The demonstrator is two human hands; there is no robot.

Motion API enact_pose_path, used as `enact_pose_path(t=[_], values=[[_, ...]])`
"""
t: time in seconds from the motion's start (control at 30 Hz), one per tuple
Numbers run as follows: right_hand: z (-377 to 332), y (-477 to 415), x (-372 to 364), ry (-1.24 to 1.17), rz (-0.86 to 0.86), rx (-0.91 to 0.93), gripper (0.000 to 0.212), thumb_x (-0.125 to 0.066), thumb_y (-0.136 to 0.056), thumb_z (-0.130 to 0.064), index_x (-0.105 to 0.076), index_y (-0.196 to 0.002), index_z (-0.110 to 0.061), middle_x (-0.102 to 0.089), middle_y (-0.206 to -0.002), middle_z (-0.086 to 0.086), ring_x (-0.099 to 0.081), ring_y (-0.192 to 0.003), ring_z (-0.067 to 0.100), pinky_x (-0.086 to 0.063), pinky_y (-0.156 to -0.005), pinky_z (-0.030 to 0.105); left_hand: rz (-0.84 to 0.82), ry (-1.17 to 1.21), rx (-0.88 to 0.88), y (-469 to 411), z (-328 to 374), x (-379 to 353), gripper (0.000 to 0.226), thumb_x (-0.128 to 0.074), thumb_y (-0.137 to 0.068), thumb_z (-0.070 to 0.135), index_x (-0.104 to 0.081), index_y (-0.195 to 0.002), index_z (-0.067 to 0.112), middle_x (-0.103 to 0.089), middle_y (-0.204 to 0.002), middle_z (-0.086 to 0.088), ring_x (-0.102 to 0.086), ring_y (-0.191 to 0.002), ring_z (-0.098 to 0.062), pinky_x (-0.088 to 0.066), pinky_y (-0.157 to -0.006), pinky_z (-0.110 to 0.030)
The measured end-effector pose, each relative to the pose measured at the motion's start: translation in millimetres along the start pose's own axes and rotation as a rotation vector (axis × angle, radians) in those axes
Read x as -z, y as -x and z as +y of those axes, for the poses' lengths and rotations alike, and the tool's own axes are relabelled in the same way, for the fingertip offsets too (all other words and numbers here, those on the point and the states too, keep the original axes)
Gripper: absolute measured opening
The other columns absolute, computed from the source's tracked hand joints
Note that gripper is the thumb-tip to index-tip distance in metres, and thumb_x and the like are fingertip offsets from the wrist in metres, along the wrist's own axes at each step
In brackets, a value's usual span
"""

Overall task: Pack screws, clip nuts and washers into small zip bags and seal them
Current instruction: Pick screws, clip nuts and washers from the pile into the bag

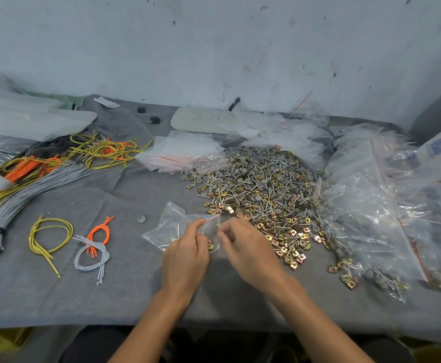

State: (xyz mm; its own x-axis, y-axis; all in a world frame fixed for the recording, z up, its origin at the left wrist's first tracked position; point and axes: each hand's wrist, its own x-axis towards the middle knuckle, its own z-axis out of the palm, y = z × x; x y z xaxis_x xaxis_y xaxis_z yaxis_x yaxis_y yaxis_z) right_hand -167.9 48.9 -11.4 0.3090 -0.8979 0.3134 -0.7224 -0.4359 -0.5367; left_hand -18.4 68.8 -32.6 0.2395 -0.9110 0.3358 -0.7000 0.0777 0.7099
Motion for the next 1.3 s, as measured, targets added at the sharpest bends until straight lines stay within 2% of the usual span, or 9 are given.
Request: enact_pose_path(t=[0.1,0.37,0.53,0.7,0.83,0.93,1.1,1.23,1.3], values=[[-7,-4,-9,0.085,-0.025,0.010,0.009,-0.053,-0.100,-0.034,-0.057,-0.096,-0.027,-0.054,-0.091,-0.010,-0.058,-0.086,0.019,-0.046,-0.074,0.039,0.001,0.016,0.004,0,0,0,0.046,-0.033,-0.093,0.033,-0.062,-0.129,0.026,-0.075,-0.098,-0.005,-0.066,-0.086,-0.033,-0.051,-0.071,-0.043],[1,-13,-21,0.141,-0.052,0.017,0.016,-0.053,-0.099,-0.040,-0.063,-0.100,-0.028,-0.062,-0.098,-0.007,-0.062,-0.091,0.022,-0.048,-0.074,0.039,0.008,0.027,-0.003,0,-2,0,0.049,-0.028,-0.093,0.040,-0.061,-0.128,0.029,-0.074,-0.090,0.003,-0.066,-0.080,-0.023,-0.048,-0.067,-0.036],[5,-10,-18,0.090,-0.041,0.077,0.012,-0.058,-0.096,-0.039,-0.062,-0.098,-0.028,-0.057,-0.085,-0.014,-0.059,-0.081,0.013,-0.044,-0.069,0.033,0.004,0.035,0.003,0,-1,1,0.046,-0.032,-0.093,0.038,-0.062,-0.127,0.030,-0.074,-0.092,0.004,-0.066,-0.082,-0.023,-0.050,-0.068,-0.037],[21,-20,5,-0.030,0.129,0.041,0.003,-0.059,-0.092,-0.031,-0.057,-0.090,-0.031,-0.046,-0.063,-0.022,-0.048,-0.059,-0.002,-0.034,-0.054,0.013,0.089,0.128,0.141,-2,-1,0,0.034,-0.036,-0.093,0.036,-0.057,-0.118,0.044,-0.072,-0.083,0.008,-0.063,-0.076,-0.020,-0.043,-0.064,-0.035],[55,-84,27,0.033,0.145,-0.065,0.003,-0.055,-0.097,-0.032,-0.057,-0.097,-0.030,-0.058,-0.078,-0.018,-0.058,-0.065,-0.002,-0.051,-0.059,0.019,0.088,0.122,0.172,-3,-3,-2,0.030,-0.050,-0.097,0.022,-0.064,-0.117,0.039,-0.065,-0.073,0.016,-0.061,-0.068,-0.013,-0.047,-0.063,-0.036],[85,-149,29,0.147,0.079,-0.172,0.019,-0.053,-0.099,-0.034,-0.058,-0.115,-0.027,-0.063,-0.107,-0.009,-0.062,-0.095,0.012,-0.057,-0.083,0.037,0.071,0.123,0.173,-3,-4,-2,0.031,-0.053,-0.096,0.023,-0.067,-0.117,0.041,-0.065,-0.070,0.016,-0.061,-0.066,-0.010,-0.048,-0.064,-0.036],[125,-225,7,0.323,-0.112,-0.258,0.049,-0.048,-0.101,-0.046,-0.046,-0.145,-0.025,-0.040,-0.156,0.008,-0.036,-0.144,0.032,-0.033,-0.117,0.054,0.104,0.064,0.051,-2,2,-2,0.044,-0.063,-0.089,0.009,-0.061,-0.116,0.045,-0.055,-0.055,0.019,-0.042,-0.046,0.007,-0.037,-0.048,-0.015],[141,-237,-11,0.393,-0.298,-0.307,0.061,-0.037,-0.102,-0.057,-0.026,-0.155,-0.030,-0.023,-0.165,0.008,-0.012,-0.154,0.034,-0.018,-0.119,0.063,0.059,0.089,0.115,-3,0,-2,0.048,-0.067,-0.090,0.009,-0.061,-0.115,0.050,-0.054,-0.056,0.024,-0.047,-0.050,0.005,-0.039,-0.052,-0.018],[139,-228,-13,0.423,-0.266,-0.294,0.057,-0.035,-0.103,-0.054,-0.030,-0.153,-0.026,-0.030,-0.162,0.012,-0.019,-0.152,0.036,-0.022,-0.119,0.063,0.057,0.090,0.107,-2,-2,-3,0.039,-0.064,-0.090,0.011,-0.070,-0.111,0.043,-0.055,-0.056,0.019,-0.051,-0.052,0.001,-0.038,-0.051,-0.015]])
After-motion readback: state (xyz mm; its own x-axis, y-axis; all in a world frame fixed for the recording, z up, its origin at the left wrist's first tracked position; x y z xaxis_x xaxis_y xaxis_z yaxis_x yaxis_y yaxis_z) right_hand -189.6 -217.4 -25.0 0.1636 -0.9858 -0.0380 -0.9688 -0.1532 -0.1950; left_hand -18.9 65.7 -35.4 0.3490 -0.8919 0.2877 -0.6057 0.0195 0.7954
